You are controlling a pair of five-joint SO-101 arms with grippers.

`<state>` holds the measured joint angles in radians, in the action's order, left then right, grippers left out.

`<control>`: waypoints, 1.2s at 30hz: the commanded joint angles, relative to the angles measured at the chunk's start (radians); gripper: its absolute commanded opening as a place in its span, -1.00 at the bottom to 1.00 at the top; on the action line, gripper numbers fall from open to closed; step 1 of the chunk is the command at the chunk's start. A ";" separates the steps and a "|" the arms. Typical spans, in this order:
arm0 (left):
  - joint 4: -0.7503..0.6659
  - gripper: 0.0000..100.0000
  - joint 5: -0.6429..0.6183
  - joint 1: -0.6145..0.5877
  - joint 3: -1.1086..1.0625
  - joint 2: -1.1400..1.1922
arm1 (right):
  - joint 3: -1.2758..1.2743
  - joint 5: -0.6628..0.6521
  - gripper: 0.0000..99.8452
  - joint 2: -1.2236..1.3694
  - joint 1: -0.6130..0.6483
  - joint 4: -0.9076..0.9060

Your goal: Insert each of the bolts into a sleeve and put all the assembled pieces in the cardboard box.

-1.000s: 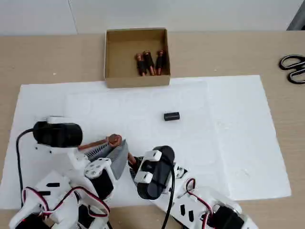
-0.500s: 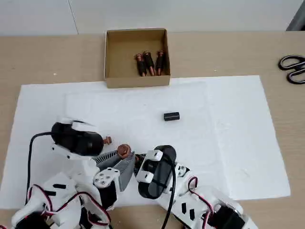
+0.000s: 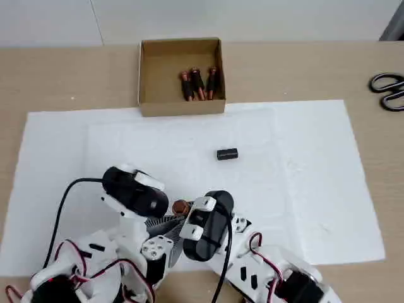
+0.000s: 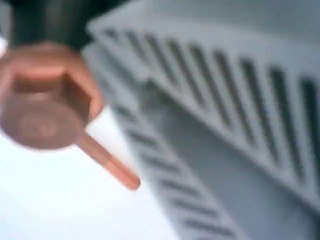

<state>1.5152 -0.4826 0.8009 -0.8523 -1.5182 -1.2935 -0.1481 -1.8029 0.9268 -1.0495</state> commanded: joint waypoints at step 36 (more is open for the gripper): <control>-0.126 -0.59 0.008 -0.474 0.206 0.092 | -0.003 -0.020 -0.99 -0.007 -0.159 0.031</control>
<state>1.4339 -0.4826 0.3974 -0.7004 -1.4922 -1.2935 -0.1603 -1.8029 0.8485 -1.0495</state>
